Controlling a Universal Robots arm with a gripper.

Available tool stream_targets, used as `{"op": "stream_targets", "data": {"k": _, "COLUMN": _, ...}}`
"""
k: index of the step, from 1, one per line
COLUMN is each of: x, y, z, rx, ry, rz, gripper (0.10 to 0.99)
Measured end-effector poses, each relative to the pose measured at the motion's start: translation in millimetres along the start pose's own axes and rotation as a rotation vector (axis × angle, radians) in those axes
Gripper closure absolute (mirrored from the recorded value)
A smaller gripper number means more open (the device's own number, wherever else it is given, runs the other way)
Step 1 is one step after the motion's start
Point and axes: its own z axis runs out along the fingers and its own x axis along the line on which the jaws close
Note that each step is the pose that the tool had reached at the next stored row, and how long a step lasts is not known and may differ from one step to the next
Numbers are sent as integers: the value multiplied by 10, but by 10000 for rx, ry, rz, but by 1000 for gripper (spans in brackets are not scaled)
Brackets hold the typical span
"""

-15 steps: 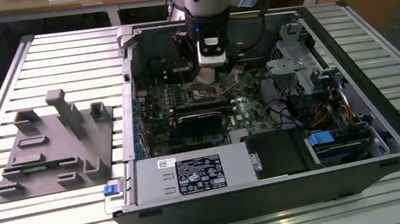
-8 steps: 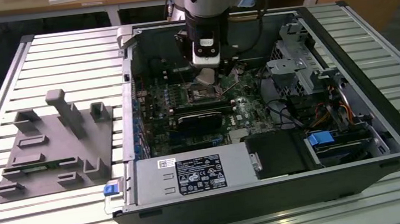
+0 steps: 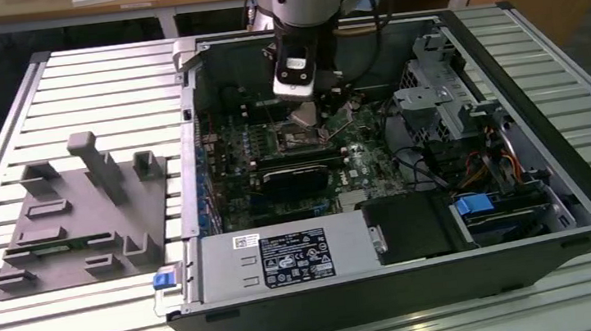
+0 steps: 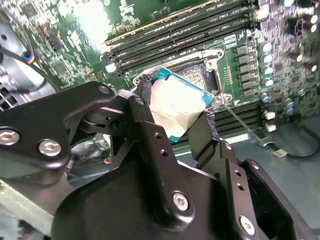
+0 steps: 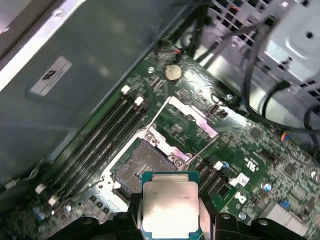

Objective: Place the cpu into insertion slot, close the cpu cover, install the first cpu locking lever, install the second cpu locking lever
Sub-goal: 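Place the cpu into insertion slot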

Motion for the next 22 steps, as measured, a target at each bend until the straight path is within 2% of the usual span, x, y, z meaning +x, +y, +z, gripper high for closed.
{"op": "stream_targets", "data": {"k": 22, "x": 0, "y": -2, "z": 25, "rx": -70, "ry": -353, "rz": 3936, "gripper": 549}}
